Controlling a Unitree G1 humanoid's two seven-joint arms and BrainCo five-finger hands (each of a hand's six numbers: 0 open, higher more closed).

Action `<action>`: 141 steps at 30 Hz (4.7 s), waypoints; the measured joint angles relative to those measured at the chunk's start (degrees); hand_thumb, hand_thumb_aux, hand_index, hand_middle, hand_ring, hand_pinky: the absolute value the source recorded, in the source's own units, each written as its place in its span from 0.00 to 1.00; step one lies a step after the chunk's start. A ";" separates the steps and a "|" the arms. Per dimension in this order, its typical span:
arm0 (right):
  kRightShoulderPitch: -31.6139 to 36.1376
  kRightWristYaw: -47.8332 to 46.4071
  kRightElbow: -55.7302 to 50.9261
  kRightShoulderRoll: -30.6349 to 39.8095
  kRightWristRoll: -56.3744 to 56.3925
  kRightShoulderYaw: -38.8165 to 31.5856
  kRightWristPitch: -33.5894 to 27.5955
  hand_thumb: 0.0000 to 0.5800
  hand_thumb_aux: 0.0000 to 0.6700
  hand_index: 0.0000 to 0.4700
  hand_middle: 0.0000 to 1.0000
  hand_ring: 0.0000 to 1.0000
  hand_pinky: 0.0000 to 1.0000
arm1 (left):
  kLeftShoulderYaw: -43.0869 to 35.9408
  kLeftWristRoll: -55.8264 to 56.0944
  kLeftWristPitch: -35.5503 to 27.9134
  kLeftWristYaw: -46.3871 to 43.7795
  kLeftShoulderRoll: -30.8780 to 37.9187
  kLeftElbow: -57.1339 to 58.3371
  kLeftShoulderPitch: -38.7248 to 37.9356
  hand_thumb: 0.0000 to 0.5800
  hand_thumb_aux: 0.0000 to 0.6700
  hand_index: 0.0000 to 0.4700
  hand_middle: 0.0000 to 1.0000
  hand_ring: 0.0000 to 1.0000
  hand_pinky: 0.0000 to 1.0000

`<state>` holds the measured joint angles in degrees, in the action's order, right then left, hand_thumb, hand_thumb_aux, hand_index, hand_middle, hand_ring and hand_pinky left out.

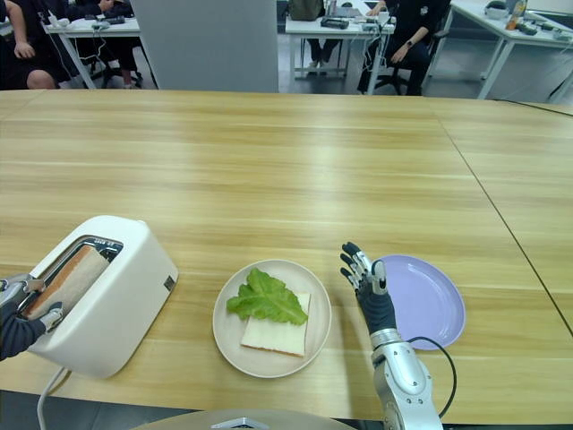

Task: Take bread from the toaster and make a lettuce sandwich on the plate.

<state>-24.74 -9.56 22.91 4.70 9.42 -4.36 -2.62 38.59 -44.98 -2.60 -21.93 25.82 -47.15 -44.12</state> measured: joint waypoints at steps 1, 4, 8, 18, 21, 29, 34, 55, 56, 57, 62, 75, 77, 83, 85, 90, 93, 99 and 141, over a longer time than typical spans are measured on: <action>0.01 0.00 -0.23 0.00 -0.04 -0.01 0.03 0.00 0.00 0.00 0.00 0.00 0.00 | -0.11 0.14 0.06 0.01 -0.26 0.00 0.20 1.00 1.00 0.98 0.35 0.35 0.35; 0.37 -0.02 -1.06 0.00 -0.23 -0.04 0.16 0.00 0.00 0.00 0.00 0.00 0.00 | -0.26 0.57 -0.03 0.11 -1.38 -0.03 1.24 1.00 1.00 0.98 0.35 0.35 0.35; 0.90 -0.02 -1.63 0.07 -0.25 0.04 0.47 0.00 0.00 0.00 0.00 0.00 0.00 | 0.36 1.61 -0.78 0.37 -2.13 -0.34 4.26 1.00 1.00 0.98 0.44 0.44 0.44; 1.01 0.38 -2.75 0.02 -0.99 0.09 0.87 0.00 0.00 0.00 0.00 0.00 0.00 | 5.32 3.72 -2.23 1.13 1.84 -2.38 14.46 1.00 1.00 0.98 0.68 0.68 0.68; 1.20 0.55 -2.82 -0.08 -1.19 0.14 0.96 0.00 0.00 0.00 0.00 0.00 0.00 | 6.90 4.19 -3.19 1.19 4.03 -2.38 18.36 1.00 1.00 0.98 0.68 0.68 0.68; 2.33 0.87 -3.41 -0.06 -1.49 0.11 1.04 0.00 0.00 0.00 0.00 0.00 0.00 | 6.48 6.01 -5.98 -0.18 10.02 -1.82 29.39 1.00 1.00 0.98 0.68 0.68 0.68; 4.19 1.09 -3.92 0.07 -2.66 0.00 1.56 0.00 0.00 0.00 0.00 0.00 0.00 | -0.66 13.74 -10.84 -3.98 11.72 -0.73 40.49 1.00 1.00 0.98 0.68 0.68 0.68; 7.12 6.26 -1.40 11.59 -22.95 4.38 11.89 0.00 0.00 0.00 0.00 0.00 0.00 | -36.32 44.49 -22.28 -19.90 5.99 23.96 59.56 1.00 1.00 0.98 0.75 0.75 0.75; 7.11 6.77 -1.16 12.95 -25.44 4.59 13.41 0.00 0.00 0.00 0.00 0.00 0.00 | -37.62 45.93 -22.07 -21.68 6.07 25.95 60.08 1.00 1.00 0.98 0.75 0.75 0.75; 7.19 6.93 -0.98 13.72 -26.79 4.61 14.41 0.00 0.00 0.00 0.00 0.00 0.00 | -38.54 46.65 -21.94 -22.81 6.12 27.10 60.19 1.00 1.00 0.98 0.75 0.75 0.75; 7.61 7.92 -0.75 16.98 -34.05 4.48 19.26 0.00 0.00 0.00 0.00 0.00 0.00 | -45.34 47.93 -18.96 -28.63 6.65 35.47 63.36 1.00 1.00 0.98 0.76 0.76 0.76; 6.50 7.70 -0.33 20.39 -45.22 -3.89 29.92 0.00 0.00 0.00 0.00 0.00 0.00 | -55.31 49.93 -15.43 -38.46 1.84 53.04 73.94 1.00 1.00 0.98 0.81 0.81 0.81; 6.51 7.24 -0.50 20.46 -45.96 -5.37 30.88 0.00 0.00 0.00 0.00 0.00 0.00 | -56.48 49.13 -14.27 -38.49 0.85 54.99 74.91 1.00 1.00 0.98 0.81 0.81 0.81; 7.75 5.14 -3.30 20.41 -46.56 -9.89 31.49 0.00 0.00 0.00 0.00 0.00 0.00 | -60.47 45.36 -10.19 -37.50 -2.25 61.75 77.26 1.00 1.00 0.98 0.82 0.82 0.82; 8.22 4.62 -3.81 20.44 -46.66 -10.51 31.48 0.00 0.00 0.00 0.00 0.00 0.00 | -61.06 43.92 -8.76 -36.90 -2.83 63.43 77.64 1.00 1.00 0.98 0.82 0.82 0.82; 8.73 3.00 -4.68 20.61 -45.93 -11.87 31.47 0.00 0.00 0.00 0.00 0.00 0.00 | -63.76 40.89 -6.45 -36.89 -3.45 65.37 77.77 1.00 1.00 0.98 0.82 0.82 0.82; 8.73 2.17 -5.77 21.14 -45.85 -12.73 31.46 0.00 0.00 0.00 0.00 0.00 0.00 | -64.57 39.30 -5.51 -36.46 -3.50 66.58 77.76 1.00 1.00 0.98 0.82 0.82 0.82; 9.55 1.74 -7.29 22.39 -46.39 -13.14 31.44 0.00 0.00 0.00 0.00 0.00 0.00 | -64.55 38.42 -5.12 -35.96 -2.61 66.97 77.18 1.00 1.00 0.98 0.82 0.82 0.82; 13.47 4.13 -14.68 25.69 -54.29 -18.08 28.60 0.00 0.00 0.00 0.00 0.00 0.00 | -62.99 31.20 -5.66 -25.11 -4.67 63.68 78.83 0.00 0.00 0.00 0.75 0.75 0.75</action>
<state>-11.27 -5.43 8.23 30.39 -44.87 -22.44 25.98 -24.40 -13.78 -8.26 -47.04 21.15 16.53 34.71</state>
